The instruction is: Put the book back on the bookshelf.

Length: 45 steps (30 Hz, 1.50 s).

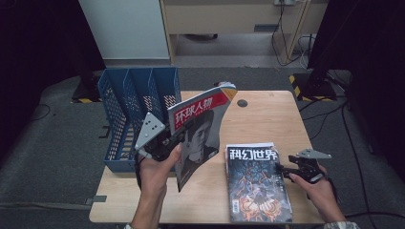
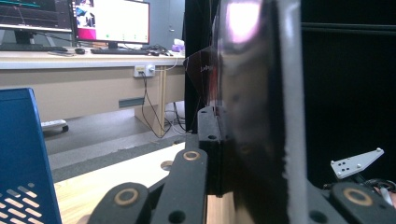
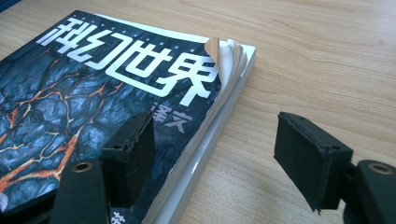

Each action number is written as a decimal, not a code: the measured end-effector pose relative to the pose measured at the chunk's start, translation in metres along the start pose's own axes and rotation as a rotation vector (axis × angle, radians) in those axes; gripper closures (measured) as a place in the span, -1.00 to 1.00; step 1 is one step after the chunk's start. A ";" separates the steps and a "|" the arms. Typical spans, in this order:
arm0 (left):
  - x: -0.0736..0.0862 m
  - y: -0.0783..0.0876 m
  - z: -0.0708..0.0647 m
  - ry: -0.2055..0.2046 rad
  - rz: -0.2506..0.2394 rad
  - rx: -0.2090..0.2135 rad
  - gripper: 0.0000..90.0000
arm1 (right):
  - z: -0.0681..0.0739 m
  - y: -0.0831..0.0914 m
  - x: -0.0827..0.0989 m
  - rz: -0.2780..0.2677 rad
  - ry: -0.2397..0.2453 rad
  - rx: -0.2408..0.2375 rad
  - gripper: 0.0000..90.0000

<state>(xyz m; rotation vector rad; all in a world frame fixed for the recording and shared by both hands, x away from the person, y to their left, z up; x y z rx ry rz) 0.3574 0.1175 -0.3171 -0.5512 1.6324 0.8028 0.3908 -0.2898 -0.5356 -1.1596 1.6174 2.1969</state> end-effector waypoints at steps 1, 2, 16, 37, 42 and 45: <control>-0.001 0.001 0.000 0.004 -0.004 0.000 0.93 | 0.000 0.000 0.000 0.000 0.000 0.000 -0.35; -0.001 0.001 0.000 0.004 -0.004 0.000 0.93 | 0.000 0.000 0.000 0.000 0.000 0.000 -0.35; -0.017 0.025 0.008 0.016 -0.058 -0.020 0.93 | 0.000 0.000 0.000 0.001 -0.002 0.000 -0.35; -0.023 0.059 0.042 0.060 -0.127 -0.094 0.93 | -0.001 0.000 0.000 0.000 -0.003 0.001 -0.36; -0.023 0.065 0.048 0.065 -0.133 -0.110 0.92 | -0.001 0.000 0.000 0.000 -0.004 0.002 -0.37; -0.022 0.067 0.051 0.067 -0.134 -0.116 0.92 | -0.001 0.000 0.000 0.000 -0.005 0.002 -0.37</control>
Point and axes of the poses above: each handheld gripper's, and its own axes: y roughly backward along the jaws, x roughly out of its underside, z roughly to its left, the point moved 4 cm from there along -y, roughly forward along the jaws, and after that the axes turned 9 degrees about z, right-handed, at the moved point
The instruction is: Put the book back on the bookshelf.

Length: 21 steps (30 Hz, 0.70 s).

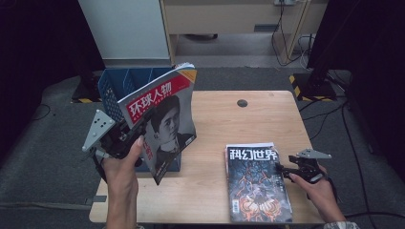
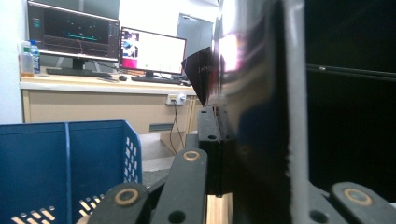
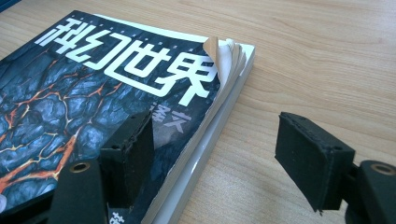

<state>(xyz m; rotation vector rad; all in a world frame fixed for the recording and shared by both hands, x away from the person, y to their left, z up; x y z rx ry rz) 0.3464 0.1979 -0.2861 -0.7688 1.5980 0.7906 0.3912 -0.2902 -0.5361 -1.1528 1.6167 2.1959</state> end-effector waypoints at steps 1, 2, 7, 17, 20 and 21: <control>0.000 0.001 0.001 0.000 0.001 -0.003 0.92 | 0.000 0.000 0.000 0.000 0.000 0.000 -0.37; 0.000 0.002 0.003 0.001 0.000 -0.007 0.93 | 0.000 0.000 0.000 0.000 0.001 0.000 -0.37; -0.001 0.005 0.007 0.005 -0.005 -0.021 0.92 | 0.000 0.000 0.000 0.000 0.000 0.000 -0.37; -0.002 0.013 0.017 0.024 -0.017 -0.041 0.92 | 0.000 0.000 0.000 -0.001 0.004 0.007 -0.40; -0.002 0.015 0.019 0.028 -0.022 -0.045 0.92 | -0.001 0.001 0.000 -0.003 0.008 0.012 -0.40; -0.002 0.015 0.019 0.028 -0.022 -0.045 0.92 | -0.001 0.001 0.000 -0.003 0.008 0.012 -0.40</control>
Point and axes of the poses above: each handheld gripper's, and its own axes: y roughly backward along the jaws, x roughly out of its underside, z roughly to its left, the point moved 4 cm from there along -y, roughly forward along the jaws, and after that the axes turned 9 degrees about z, right-handed, at the moved point
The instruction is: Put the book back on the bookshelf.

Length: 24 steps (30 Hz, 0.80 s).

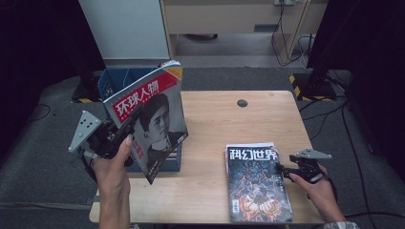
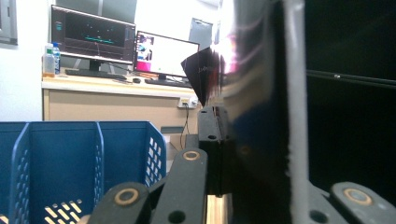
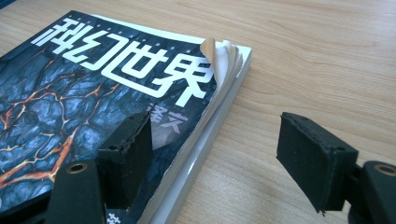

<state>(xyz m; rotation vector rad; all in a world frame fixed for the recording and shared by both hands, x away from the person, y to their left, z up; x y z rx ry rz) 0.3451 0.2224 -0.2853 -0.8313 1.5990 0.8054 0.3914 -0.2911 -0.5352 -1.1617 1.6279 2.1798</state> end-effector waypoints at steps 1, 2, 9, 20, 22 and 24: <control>0.000 0.001 0.001 0.001 -0.001 -0.002 0.92 | -0.001 0.001 0.000 -0.002 -0.005 0.006 -0.40; -0.001 0.002 0.002 0.003 -0.005 -0.007 0.92 | -0.001 0.001 0.000 -0.007 -0.011 0.009 -0.40; -0.002 0.006 0.007 0.009 -0.013 -0.016 0.92 | -0.006 0.003 0.000 -0.014 -0.014 0.024 -0.40; -0.005 0.022 0.023 0.040 -0.041 -0.047 0.92 | -0.013 0.006 0.000 -0.023 -0.039 0.055 -0.40; -0.006 0.024 0.026 0.042 -0.045 -0.051 0.92 | -0.013 0.006 0.000 -0.023 -0.039 0.057 -0.40; -0.006 0.027 0.028 0.043 -0.048 -0.056 0.92 | -0.014 0.006 0.001 -0.022 -0.042 0.058 -0.40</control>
Point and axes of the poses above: each handheld gripper's, and its own axes: y roughly backward along the jaws, x roughly out of its underside, z roughly to its left, the point moved 4 cm from there along -y, roughly forward along the jaws, and after that the axes turned 9 degrees about z, right-handed, at the moved point
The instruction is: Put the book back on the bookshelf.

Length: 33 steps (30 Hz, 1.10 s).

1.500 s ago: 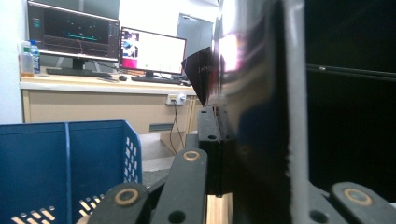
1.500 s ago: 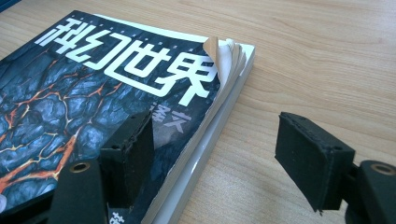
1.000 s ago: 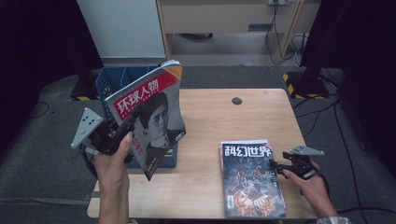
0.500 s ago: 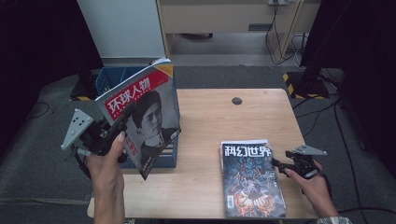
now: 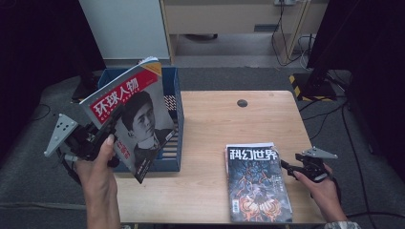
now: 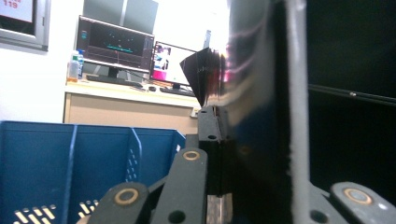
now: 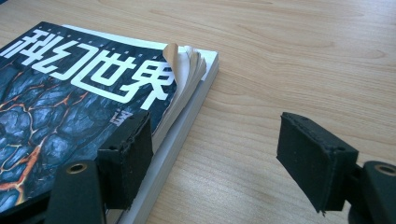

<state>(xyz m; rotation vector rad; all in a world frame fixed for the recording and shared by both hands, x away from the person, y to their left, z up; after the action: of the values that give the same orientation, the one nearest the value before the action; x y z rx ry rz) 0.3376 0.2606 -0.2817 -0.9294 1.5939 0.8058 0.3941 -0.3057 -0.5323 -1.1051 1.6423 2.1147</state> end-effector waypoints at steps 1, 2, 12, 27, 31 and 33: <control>0.000 0.001 0.002 -0.001 0.000 -0.003 0.92 | 0.000 0.000 0.000 0.001 -0.001 0.000 -0.40; 0.000 0.002 0.003 -0.004 0.001 -0.007 0.92 | 0.000 0.000 0.000 0.000 0.001 0.002 -0.40; 0.000 0.012 0.019 0.016 -0.011 -0.041 0.92 | 0.000 -0.001 0.000 0.004 -0.005 0.005 -0.40; 0.006 0.020 0.043 0.020 0.005 -0.118 0.92 | -0.004 0.000 0.002 0.017 -0.007 0.023 -0.40; 0.008 0.020 0.043 0.003 0.025 -0.127 0.93 | -0.005 0.000 0.002 0.015 -0.007 0.027 -0.40; 0.008 0.020 0.043 0.002 0.023 -0.128 0.92 | -0.005 0.000 0.002 0.015 -0.007 0.026 -0.40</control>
<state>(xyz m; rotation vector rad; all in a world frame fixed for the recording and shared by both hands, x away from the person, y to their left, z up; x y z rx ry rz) 0.3385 0.3063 -0.2973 -1.0045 1.5718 0.9323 0.3947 -0.3106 -0.5344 -1.0795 1.6754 2.0982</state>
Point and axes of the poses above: each handheld gripper's, and its own axes: y roughly backward along the jaws, x roughly out of its underside, z roughly to its left, the point moved 4 cm from there along -y, roughly forward along the jaws, and after that the axes turned 9 degrees about z, right-handed, at the moved point
